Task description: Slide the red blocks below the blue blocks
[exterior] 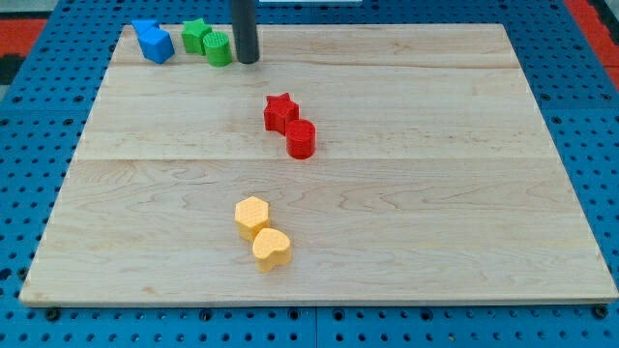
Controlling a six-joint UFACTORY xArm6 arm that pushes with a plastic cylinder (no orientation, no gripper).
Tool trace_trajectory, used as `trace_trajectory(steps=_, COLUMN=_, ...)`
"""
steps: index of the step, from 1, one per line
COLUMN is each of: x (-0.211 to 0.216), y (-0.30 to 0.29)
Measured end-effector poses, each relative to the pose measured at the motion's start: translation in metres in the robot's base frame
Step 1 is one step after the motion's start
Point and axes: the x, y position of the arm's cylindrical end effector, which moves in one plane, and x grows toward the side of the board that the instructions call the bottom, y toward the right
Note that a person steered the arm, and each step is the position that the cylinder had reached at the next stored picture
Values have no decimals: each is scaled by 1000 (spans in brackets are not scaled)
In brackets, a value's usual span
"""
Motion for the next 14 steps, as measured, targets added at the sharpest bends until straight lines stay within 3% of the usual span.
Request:
trace_trajectory(steps=1, x=-6, y=-1)
trace_trajectory(steps=3, x=61, y=164)
trace_trajectory(steps=4, x=124, y=145)
trace_trajectory(steps=6, x=90, y=-20)
trace_trajectory(steps=7, x=106, y=14)
trace_trajectory(steps=8, x=128, y=-28)
trace_trajectory(steps=9, x=118, y=-55)
trace_trajectory(steps=11, x=55, y=-77)
trace_trajectory(steps=12, x=37, y=-84)
trace_trajectory(steps=13, x=61, y=-52)
trace_trajectory(steps=14, x=75, y=54)
